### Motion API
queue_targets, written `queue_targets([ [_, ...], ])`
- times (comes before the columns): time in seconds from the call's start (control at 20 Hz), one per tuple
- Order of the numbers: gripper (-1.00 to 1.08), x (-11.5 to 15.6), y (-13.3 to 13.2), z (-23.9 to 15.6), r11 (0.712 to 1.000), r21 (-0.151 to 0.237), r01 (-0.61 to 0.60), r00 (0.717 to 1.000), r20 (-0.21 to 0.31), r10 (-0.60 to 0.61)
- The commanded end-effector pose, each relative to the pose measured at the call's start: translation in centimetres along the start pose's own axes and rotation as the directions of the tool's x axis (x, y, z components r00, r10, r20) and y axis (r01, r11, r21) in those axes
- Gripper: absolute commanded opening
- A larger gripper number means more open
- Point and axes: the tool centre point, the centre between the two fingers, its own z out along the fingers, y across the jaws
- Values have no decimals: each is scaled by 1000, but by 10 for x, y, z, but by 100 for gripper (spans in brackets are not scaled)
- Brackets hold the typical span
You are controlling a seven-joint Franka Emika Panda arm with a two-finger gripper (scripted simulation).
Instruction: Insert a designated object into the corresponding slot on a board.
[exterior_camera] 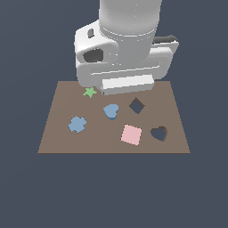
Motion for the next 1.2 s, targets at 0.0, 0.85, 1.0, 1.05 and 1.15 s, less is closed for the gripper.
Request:
queue_targets([
  [0.0,100,-1,3,12,999,2,37,999,1,-37],
  [0.85,100,2,24,99,955,11,297,955,0,-297],
  [1.0,100,2,25,103,951,11,309,951,1,-309],
  [1.05,100,2,25,103,950,11,311,950,1,-311],
  [1.15,100,2,25,103,952,11,307,952,2,-307],
])
